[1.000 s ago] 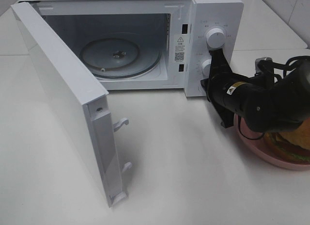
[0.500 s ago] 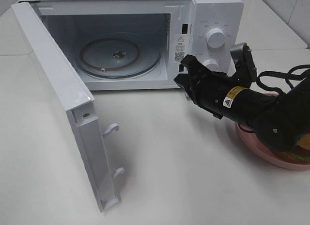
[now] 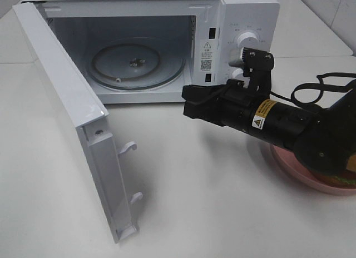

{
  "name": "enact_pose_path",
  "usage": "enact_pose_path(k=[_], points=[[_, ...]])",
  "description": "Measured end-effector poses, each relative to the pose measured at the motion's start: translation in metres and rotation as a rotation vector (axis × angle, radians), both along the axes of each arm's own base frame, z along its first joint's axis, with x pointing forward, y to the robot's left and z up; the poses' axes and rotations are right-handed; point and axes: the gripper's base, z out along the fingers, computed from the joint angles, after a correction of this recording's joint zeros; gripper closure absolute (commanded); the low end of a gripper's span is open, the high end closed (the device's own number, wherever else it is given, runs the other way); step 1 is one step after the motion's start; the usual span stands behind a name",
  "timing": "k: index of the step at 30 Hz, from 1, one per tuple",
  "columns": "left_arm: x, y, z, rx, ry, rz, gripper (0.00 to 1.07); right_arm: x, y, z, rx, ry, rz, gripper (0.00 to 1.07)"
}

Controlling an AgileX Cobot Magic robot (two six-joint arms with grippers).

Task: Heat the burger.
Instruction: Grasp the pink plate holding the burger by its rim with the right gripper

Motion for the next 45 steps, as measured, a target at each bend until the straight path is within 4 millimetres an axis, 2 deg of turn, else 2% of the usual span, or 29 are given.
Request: enact_pose_path(k=[9, 10, 18, 26, 35, 45], points=[[0.000, 0.000, 0.000, 0.000, 0.000, 0.000, 1.06, -0.003, -0.002, 0.002, -0.117, 0.015, 0.026, 0.96], [0.000, 0.000, 0.000, 0.000, 0.000, 0.000, 1.06, -0.005, -0.004, 0.010, -0.160, 0.024, 0.022, 0.96], [0.000, 0.000, 0.000, 0.000, 0.000, 0.000, 1.06, -0.019, -0.015, 0.027, -0.375, 0.114, 0.075, 0.94], [0.000, 0.000, 0.000, 0.000, 0.000, 0.000, 1.06, -0.035, -0.018, 0.047, -0.387, 0.198, 0.126, 0.92], [0.000, 0.000, 0.000, 0.000, 0.000, 0.000, 1.06, -0.033, -0.027, 0.043, -0.476, 0.241, 0.062, 0.87], [0.000, 0.000, 0.000, 0.000, 0.000, 0.000, 1.06, -0.034, -0.027, 0.043, -0.536, 0.176, 0.109, 0.82]])
